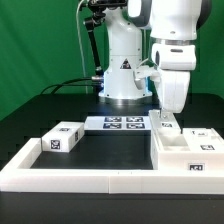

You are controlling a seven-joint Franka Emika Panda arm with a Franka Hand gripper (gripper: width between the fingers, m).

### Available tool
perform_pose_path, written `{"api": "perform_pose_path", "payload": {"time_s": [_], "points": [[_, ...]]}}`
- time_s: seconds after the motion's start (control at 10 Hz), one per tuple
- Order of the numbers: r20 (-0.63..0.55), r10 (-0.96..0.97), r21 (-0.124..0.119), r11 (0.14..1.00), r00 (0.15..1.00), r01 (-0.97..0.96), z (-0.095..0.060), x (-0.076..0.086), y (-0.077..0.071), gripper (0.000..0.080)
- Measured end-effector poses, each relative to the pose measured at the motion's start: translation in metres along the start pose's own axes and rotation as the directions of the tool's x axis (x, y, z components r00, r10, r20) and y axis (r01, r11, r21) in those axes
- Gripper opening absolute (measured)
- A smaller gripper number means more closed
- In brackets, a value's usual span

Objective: Assemble cabinet

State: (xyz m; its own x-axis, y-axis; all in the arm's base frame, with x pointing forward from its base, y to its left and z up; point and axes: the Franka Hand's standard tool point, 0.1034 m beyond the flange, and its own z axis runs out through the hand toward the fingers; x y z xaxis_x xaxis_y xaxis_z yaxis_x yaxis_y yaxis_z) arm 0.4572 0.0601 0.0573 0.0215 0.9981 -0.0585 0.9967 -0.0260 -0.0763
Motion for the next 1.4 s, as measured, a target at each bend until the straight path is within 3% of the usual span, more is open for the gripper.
{"api": "perform_pose_path", "payload": {"time_s": [0.2,0.3,0.7,1.4], "points": [[-0.018,-0.001,-0.03,1.0,1.0,0.0,0.0022,0.0026,-0.0018,0.007],[-0.016,-0.001,-0.026,1.0,1.0,0.0,0.0031,0.0005,-0.005,0.007],[-0.031,0.004,-0.052,0.999,1.0,-0.006,0.0038,0.0018,-0.0067,0.007],[-0.023,0.001,-0.046,0.999,1.0,-0.002,-0.0006,0.0037,0.0001,0.007]]}}
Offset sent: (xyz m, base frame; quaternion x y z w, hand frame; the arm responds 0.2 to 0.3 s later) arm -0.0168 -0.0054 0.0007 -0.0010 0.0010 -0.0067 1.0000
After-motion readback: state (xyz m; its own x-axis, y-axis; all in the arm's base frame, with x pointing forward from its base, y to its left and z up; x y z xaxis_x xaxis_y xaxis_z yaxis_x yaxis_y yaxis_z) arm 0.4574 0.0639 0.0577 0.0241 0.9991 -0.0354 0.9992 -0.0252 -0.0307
